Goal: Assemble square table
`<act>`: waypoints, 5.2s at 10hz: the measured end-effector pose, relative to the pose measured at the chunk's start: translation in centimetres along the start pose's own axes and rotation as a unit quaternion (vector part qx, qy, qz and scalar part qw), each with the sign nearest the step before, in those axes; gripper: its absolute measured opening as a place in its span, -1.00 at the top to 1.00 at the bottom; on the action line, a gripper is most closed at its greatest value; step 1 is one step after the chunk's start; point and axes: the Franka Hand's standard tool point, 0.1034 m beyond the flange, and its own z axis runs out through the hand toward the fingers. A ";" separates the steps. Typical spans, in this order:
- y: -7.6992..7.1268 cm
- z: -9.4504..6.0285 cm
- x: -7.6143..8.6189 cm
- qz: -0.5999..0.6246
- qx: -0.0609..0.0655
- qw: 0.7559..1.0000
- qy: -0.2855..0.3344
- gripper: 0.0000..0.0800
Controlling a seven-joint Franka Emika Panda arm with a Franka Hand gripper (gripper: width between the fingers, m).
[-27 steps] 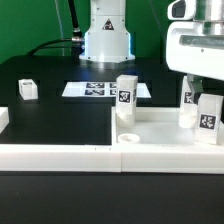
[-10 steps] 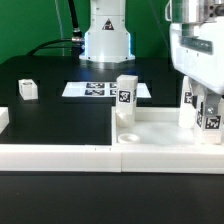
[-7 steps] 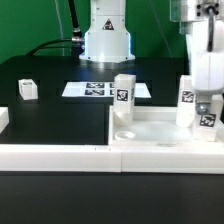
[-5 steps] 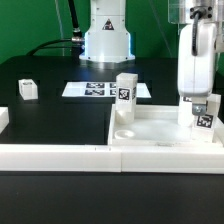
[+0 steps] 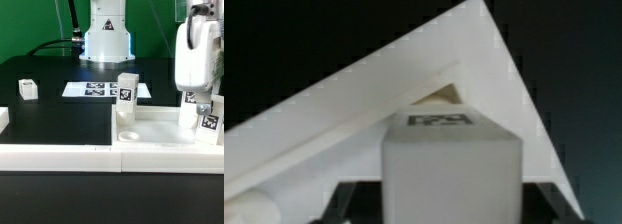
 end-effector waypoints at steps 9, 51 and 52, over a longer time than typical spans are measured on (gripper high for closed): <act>0.5 0.2 -1.0 -0.321 -0.009 0.947 0.014 -0.62; -0.8 -9.2 10.0 -0.341 0.044 0.939 0.020 -0.62; -0.9 -9.2 10.1 -0.366 0.043 0.929 0.022 -0.62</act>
Offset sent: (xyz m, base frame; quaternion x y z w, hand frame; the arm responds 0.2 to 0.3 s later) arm -0.0145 0.0239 -0.0113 0.0165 -0.0096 -0.1347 0.9907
